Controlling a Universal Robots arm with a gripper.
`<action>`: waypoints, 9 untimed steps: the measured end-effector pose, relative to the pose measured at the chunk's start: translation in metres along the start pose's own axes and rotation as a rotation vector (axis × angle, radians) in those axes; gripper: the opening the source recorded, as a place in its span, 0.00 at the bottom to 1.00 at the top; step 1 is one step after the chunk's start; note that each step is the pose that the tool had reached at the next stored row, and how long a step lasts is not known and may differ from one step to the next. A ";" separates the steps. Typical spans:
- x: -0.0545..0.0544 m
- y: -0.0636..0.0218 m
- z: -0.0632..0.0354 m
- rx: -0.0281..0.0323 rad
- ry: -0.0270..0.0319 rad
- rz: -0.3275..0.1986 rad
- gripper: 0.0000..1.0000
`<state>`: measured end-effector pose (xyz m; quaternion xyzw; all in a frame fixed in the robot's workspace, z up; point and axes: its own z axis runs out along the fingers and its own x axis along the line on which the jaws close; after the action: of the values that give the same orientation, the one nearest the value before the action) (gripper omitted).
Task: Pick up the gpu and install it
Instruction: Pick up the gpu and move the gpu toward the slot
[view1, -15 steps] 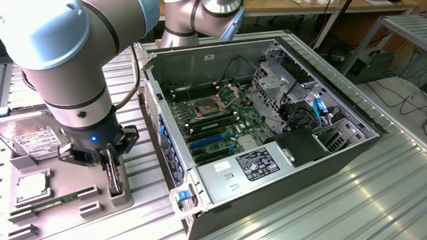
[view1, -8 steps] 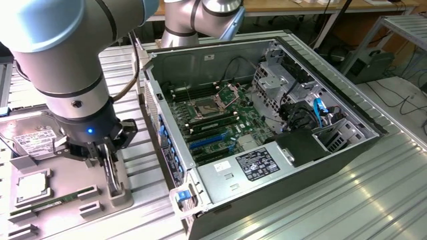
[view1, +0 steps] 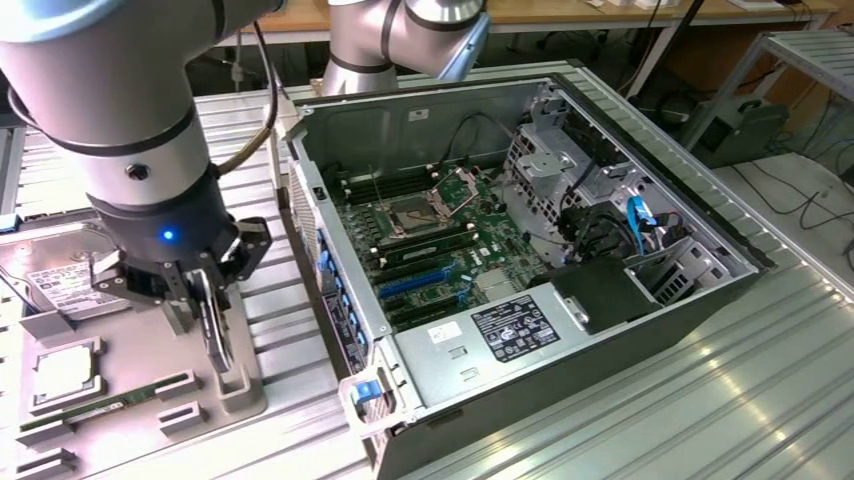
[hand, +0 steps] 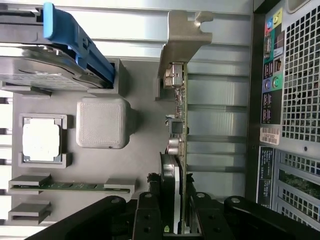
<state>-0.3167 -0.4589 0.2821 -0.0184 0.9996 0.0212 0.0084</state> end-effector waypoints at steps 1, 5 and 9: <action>0.000 0.0001 -0.0029 -0.0001 0.0000 0.000 0.28; 0.000 0.0010 -0.0249 0.0000 0.0000 0.000 0.28; -0.001 0.0021 -0.0485 0.0001 0.0001 0.000 0.28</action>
<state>-0.3167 -0.4588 0.3306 -0.0185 0.9996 0.0212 0.0083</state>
